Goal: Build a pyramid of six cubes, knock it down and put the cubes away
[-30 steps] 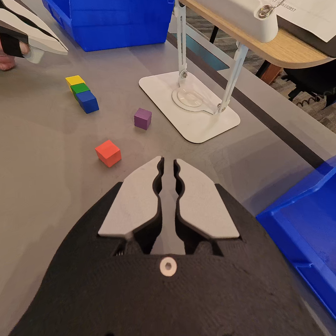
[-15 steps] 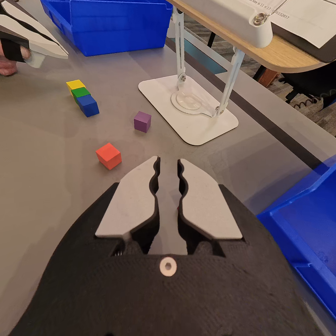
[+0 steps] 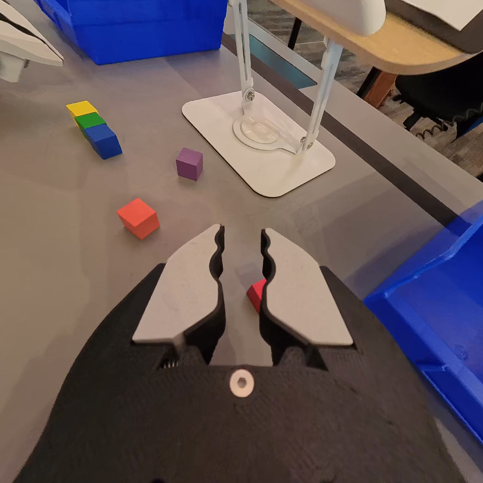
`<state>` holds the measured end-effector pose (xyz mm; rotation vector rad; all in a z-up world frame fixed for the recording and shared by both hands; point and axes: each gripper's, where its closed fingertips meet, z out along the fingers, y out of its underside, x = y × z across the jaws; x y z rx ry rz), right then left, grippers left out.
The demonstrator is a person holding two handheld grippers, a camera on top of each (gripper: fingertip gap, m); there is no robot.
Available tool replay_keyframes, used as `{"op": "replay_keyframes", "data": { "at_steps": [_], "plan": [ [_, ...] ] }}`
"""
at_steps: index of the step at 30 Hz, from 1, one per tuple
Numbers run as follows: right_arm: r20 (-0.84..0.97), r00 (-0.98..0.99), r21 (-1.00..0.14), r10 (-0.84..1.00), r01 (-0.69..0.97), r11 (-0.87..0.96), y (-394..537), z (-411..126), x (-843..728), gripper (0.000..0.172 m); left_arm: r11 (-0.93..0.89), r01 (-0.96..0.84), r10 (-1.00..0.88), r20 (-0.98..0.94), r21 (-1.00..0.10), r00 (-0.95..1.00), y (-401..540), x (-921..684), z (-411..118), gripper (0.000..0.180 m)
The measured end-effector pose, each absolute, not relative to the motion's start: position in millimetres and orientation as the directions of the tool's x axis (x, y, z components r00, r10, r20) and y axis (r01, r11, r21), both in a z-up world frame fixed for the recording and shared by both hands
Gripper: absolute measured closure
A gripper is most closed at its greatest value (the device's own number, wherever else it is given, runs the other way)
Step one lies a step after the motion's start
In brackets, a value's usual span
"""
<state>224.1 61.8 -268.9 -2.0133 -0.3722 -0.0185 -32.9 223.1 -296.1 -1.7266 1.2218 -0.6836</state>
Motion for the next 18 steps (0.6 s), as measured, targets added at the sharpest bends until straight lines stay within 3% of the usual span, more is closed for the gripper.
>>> {"op": "replay_keyframes", "data": {
  "at_steps": [18],
  "plan": [
    [0.157, 0.961, -0.871, 0.229, 0.244, -0.426, 63.5, -276.1, 233.3, 0.140, -0.124, -0.430, -0.943, -0.029, -0.894, 0.331, 221.4, -31.8, -290.3, 0.180]
  ]
}}
